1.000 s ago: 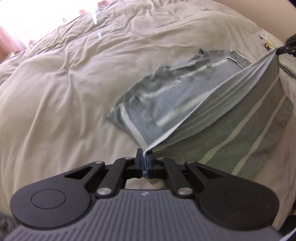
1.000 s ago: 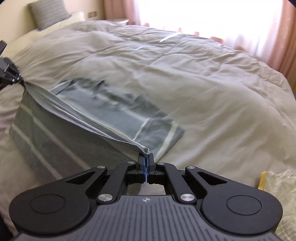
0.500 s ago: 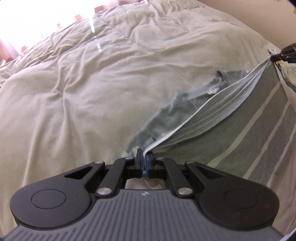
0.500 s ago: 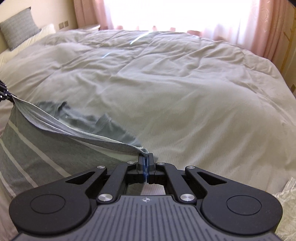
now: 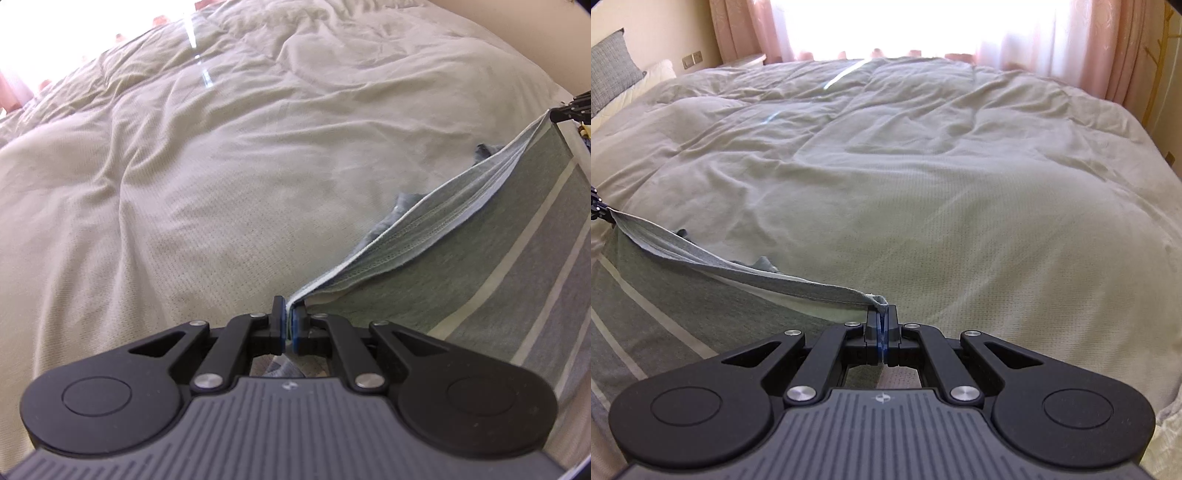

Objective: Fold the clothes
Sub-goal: 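Open both grippers to release the folded shirt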

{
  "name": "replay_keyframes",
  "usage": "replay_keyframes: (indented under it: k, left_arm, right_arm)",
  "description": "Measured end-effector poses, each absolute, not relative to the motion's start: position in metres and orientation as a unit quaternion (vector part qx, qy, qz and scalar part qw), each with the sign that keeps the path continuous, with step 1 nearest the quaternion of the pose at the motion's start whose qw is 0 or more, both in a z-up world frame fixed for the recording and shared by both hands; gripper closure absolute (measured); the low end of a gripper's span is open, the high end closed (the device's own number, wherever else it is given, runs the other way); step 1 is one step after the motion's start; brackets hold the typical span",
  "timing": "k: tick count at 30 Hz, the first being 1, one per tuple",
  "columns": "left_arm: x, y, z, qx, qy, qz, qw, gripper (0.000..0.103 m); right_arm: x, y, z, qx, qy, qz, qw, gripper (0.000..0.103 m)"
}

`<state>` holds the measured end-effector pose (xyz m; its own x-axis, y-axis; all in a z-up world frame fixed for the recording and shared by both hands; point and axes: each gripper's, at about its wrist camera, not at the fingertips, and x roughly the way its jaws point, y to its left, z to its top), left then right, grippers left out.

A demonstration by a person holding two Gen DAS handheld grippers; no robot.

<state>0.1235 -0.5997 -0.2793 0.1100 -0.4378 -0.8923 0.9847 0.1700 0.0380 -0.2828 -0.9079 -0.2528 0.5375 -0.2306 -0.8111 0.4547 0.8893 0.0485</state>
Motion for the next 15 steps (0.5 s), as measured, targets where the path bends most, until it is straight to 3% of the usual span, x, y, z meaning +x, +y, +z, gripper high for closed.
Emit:
replay_keyframes:
  k: [3,5,7,15]
  left_arm:
    - [0.130,-0.602,-0.293,0.344,0.406,-0.525,0.664,0.096]
    - [0.135,-0.602,-0.302,0.339,0.416,-0.510,0.672,0.085]
    - [0.140,-0.601,-0.306,0.331,0.420,-0.496,0.684,0.081]
    - [0.122,-0.587,-0.277,0.335,0.378,-0.492,0.709,0.083]
  right_arm:
    - [-0.274,-0.913,-0.271,0.136,0.460,-0.194,0.856,0.103]
    - [-0.271,-0.915,-0.282,0.131,0.472,-0.200,0.848,0.102]
    - [-0.270,-0.918,-0.289,0.128,0.477,-0.218,0.842,0.092]
    - [-0.273,-0.889,-0.265,0.094,0.448,-0.240,0.856,0.090]
